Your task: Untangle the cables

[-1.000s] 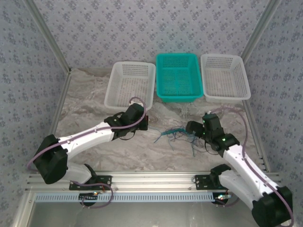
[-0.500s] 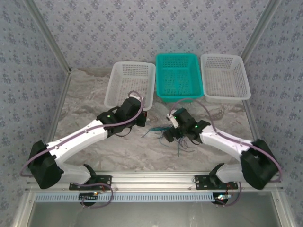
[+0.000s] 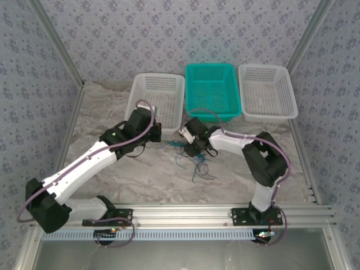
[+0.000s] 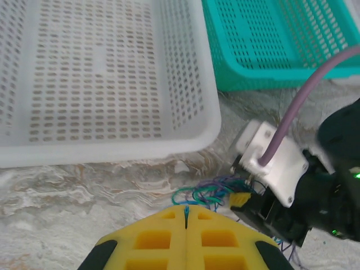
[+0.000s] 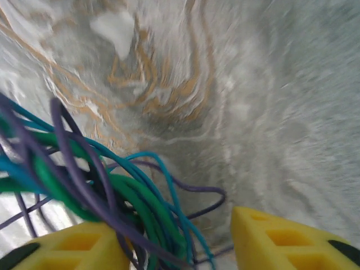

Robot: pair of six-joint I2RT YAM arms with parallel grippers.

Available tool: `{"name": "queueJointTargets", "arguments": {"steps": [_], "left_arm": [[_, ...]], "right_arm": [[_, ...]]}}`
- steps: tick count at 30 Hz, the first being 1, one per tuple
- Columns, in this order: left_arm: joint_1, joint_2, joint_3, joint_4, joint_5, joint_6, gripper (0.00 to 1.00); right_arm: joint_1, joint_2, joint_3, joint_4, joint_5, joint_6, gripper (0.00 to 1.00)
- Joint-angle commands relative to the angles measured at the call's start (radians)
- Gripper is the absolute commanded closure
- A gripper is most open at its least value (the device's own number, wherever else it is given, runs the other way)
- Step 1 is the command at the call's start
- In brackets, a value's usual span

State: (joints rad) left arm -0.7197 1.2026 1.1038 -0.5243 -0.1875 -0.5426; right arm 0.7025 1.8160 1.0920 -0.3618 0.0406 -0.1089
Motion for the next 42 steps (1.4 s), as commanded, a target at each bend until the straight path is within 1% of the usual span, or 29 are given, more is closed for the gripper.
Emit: {"name": "queueJointTargets", "arguments": {"steps": [1, 4, 7, 10, 14, 17, 20, 23, 25, 26, 27, 28, 30, 31, 32, 33, 35, 37, 39, 42], "left_arm": [[0.039, -0.06, 0.037, -0.041, -0.026, -0.009, 1.0], [0.079, -0.095, 0.049, -0.08, -0.025, -0.015, 1.0], [0.139, -0.133, 0.062, -0.119, -0.023, -0.026, 1.0], [0.216, -0.165, 0.082, -0.177, -0.019, -0.039, 1.0], [0.335, -0.192, 0.114, -0.245, -0.025, -0.038, 1.0], [0.413, -0.213, 0.128, -0.254, 0.001, -0.05, 1.0], [0.449, -0.219, 0.149, -0.246, 0.047, -0.061, 1.0], [0.45, -0.221, 0.154, -0.237, 0.061, -0.079, 1.0], [0.45, -0.224, 0.14, -0.209, 0.102, -0.102, 1.0], [0.45, -0.228, 0.122, -0.167, 0.167, -0.109, 1.0], [0.45, -0.234, 0.097, -0.098, 0.255, -0.107, 1.0], [0.447, -0.24, 0.065, -0.034, 0.345, -0.111, 0.98], [0.424, -0.247, -0.023, 0.118, 0.482, -0.181, 0.87], [0.406, -0.245, -0.052, 0.159, 0.507, -0.222, 0.81], [0.376, -0.239, -0.082, 0.19, 0.511, -0.262, 0.74], [0.337, -0.231, -0.108, 0.216, 0.508, -0.288, 0.7], [0.252, -0.206, -0.138, 0.254, 0.487, -0.329, 0.63], [0.17, -0.168, -0.149, 0.293, 0.468, -0.396, 0.57], [0.128, -0.124, -0.157, 0.346, 0.472, -0.492, 0.5], [0.105, -0.054, -0.172, 0.421, 0.478, -0.677, 0.4]], "right_arm": [[0.012, 0.014, 0.004, -0.126, 0.044, 0.044, 0.65], [0.009, -0.019, -0.014, -0.138, 0.082, 0.097, 0.89], [0.005, -0.078, -0.054, -0.154, 0.136, 0.171, 0.96], [-0.005, -0.147, -0.106, -0.173, 0.215, 0.293, 0.95], [-0.057, -0.229, -0.18, -0.178, 0.247, 0.439, 0.92], [-0.123, -0.271, -0.229, -0.177, 0.243, 0.504, 0.89], [-0.174, -0.312, -0.275, -0.159, 0.231, 0.53, 0.88], [-0.186, -0.34, -0.304, -0.149, 0.225, 0.529, 0.87], [-0.185, -0.36, -0.321, -0.133, 0.197, 0.52, 0.9], [-0.178, -0.382, -0.335, -0.114, 0.177, 0.513, 0.93], [-0.167, -0.411, -0.353, -0.092, 0.159, 0.511, 0.94], [-0.158, -0.439, -0.363, -0.075, 0.137, 0.511, 0.94], [-0.15, -0.512, -0.379, -0.06, 0.083, 0.524, 0.95], [-0.149, -0.542, -0.379, -0.063, 0.069, 0.536, 0.95], [-0.149, -0.573, -0.376, -0.072, 0.058, 0.55, 0.95], [-0.148, -0.602, -0.371, -0.077, 0.042, 0.554, 0.94], [-0.145, -0.655, -0.369, -0.064, -0.008, 0.535, 0.95], [-0.138, -0.71, -0.375, -0.03, -0.093, 0.48, 0.95], [-0.125, -0.752, -0.38, -0.014, -0.154, 0.413, 0.95], [-0.11, -0.801, -0.387, -0.004, -0.22, 0.34, 0.95]]}}
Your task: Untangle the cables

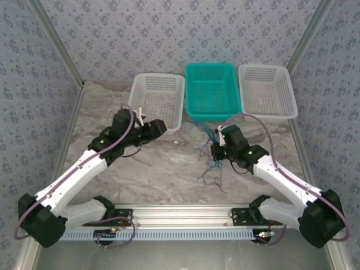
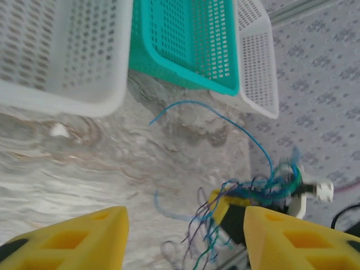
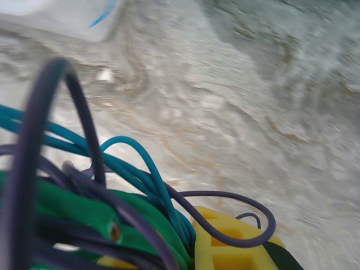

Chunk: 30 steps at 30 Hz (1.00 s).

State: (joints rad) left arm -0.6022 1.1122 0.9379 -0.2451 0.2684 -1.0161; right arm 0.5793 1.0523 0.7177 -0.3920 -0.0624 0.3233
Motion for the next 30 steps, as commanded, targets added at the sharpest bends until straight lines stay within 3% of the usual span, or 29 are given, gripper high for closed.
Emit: {"name": "queueJointTargets", "arguments": {"steps": [1, 2, 6, 10, 16, 19, 22, 24, 26, 30], "left_arm": [[-0.019, 0.062, -0.015, 0.182, 0.035, -0.259, 0.37], [-0.023, 0.083, -0.023, 0.222, 0.046, -0.3, 0.35], [-0.037, 0.183, -0.043, 0.391, 0.098, -0.477, 0.11], [-0.044, 0.303, -0.052, 0.65, 0.177, -0.697, 0.06], [-0.075, 0.436, -0.027, 0.909, 0.235, -0.939, 0.03], [-0.082, 0.477, -0.019, 1.0, 0.262, -1.021, 0.05], [-0.074, 0.47, -0.003, 0.932, 0.277, -0.969, 0.05], [-0.055, 0.445, 0.006, 0.836, 0.284, -0.846, 0.05], [-0.026, 0.38, 0.016, 0.641, 0.251, -0.659, 0.05], [0.026, 0.217, 0.101, 0.168, 0.076, -0.29, 0.01]], "right_arm": [[0.017, -0.051, -0.015, 0.031, -0.139, -0.108, 0.95], [0.02, -0.061, -0.018, 0.038, -0.153, -0.119, 0.95], [0.033, -0.097, -0.043, 0.101, -0.234, -0.162, 0.93], [0.037, -0.11, -0.069, 0.148, -0.231, -0.179, 0.93], [0.039, -0.086, -0.086, 0.206, -0.246, -0.2, 0.91], [0.043, -0.072, -0.089, 0.221, -0.155, -0.177, 0.91], [0.046, -0.07, -0.093, 0.238, -0.068, -0.164, 0.91], [0.045, -0.077, -0.089, 0.238, -0.055, -0.175, 0.91], [0.044, -0.089, -0.08, 0.226, -0.017, -0.172, 0.91], [0.028, -0.115, -0.072, 0.205, 0.017, -0.158, 0.92]]}}
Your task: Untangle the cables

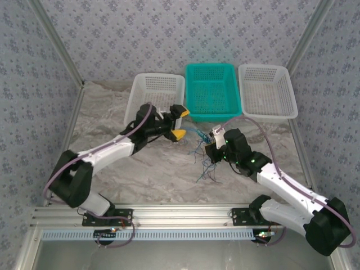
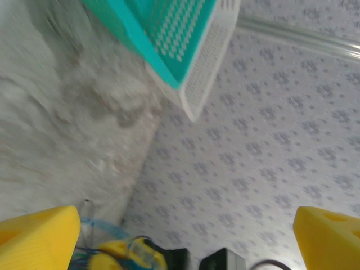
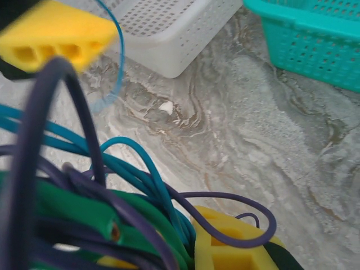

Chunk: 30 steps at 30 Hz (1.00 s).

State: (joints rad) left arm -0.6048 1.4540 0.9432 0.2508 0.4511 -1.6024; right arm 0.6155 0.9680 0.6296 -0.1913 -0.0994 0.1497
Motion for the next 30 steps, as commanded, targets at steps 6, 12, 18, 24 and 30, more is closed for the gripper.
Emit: {"name": "queueJointTargets", "arguments": {"steps": [6, 12, 18, 24, 30], "left_arm": [[0.117, -0.135, 0.132, -0.467, 0.111, 0.2, 0.02], [0.076, -0.118, 0.051, -0.188, 0.17, -0.015, 0.03], [0.02, 0.068, 0.058, 0.142, 0.27, -0.178, 0.04], [-0.04, 0.203, 0.115, 0.342, 0.302, -0.305, 0.04], [-0.04, 0.233, 0.147, 0.416, 0.276, -0.328, 0.18]], "right_arm": [[-0.034, -0.029, 0.024, 0.019, 0.035, 0.008, 0.91], [-0.041, -0.006, 0.022, 0.038, 0.007, 0.02, 0.91], [-0.042, 0.006, 0.011, 0.059, 0.054, 0.017, 0.91], [-0.044, 0.035, 0.012, 0.099, 0.083, -0.022, 0.9], [-0.043, 0.087, 0.0, 0.133, 0.065, -0.015, 0.9]]}}
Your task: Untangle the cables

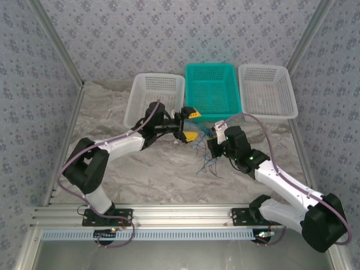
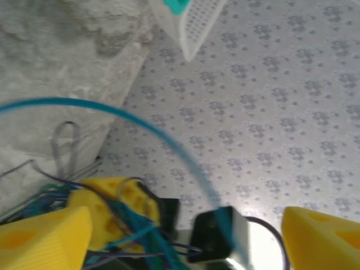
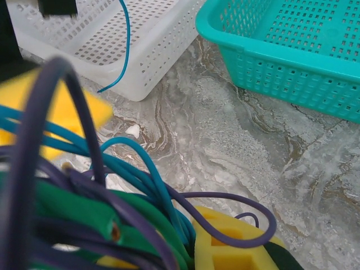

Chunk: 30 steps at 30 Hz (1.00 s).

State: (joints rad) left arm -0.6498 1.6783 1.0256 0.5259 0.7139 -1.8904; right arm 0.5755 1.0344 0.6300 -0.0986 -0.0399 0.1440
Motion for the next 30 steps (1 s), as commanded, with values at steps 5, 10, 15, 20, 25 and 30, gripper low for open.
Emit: {"name": "queueJointTargets", "arguments": {"steps": [5, 10, 15, 20, 25, 30], "left_arm": [[0.005, 0.026, 0.094, 0.172, 0.021, -0.023, 0.78], [0.029, -0.024, 0.101, 0.072, 0.007, 0.154, 1.0], [0.072, -0.143, 0.201, -0.269, -0.043, 0.512, 1.0], [0.082, -0.216, 0.326, -0.466, -0.063, 0.774, 1.0], [0.081, -0.254, 0.376, -0.567, -0.102, 0.921, 1.0], [0.078, -0.27, 0.37, -0.572, -0.117, 0.953, 1.0]], "right_arm": [[0.011, 0.074, 0.004, 0.033, 0.003, 0.004, 0.9], [0.017, 0.09, -0.018, 0.024, 0.087, 0.092, 0.88], [0.012, 0.08, -0.102, 0.007, 0.226, 0.313, 0.85], [-0.016, 0.088, -0.223, -0.042, 0.324, 0.589, 0.74], [-0.048, 0.176, -0.236, -0.113, 0.312, 0.664, 0.74], [-0.047, 0.18, -0.172, -0.159, 0.287, 0.633, 0.65]]}}
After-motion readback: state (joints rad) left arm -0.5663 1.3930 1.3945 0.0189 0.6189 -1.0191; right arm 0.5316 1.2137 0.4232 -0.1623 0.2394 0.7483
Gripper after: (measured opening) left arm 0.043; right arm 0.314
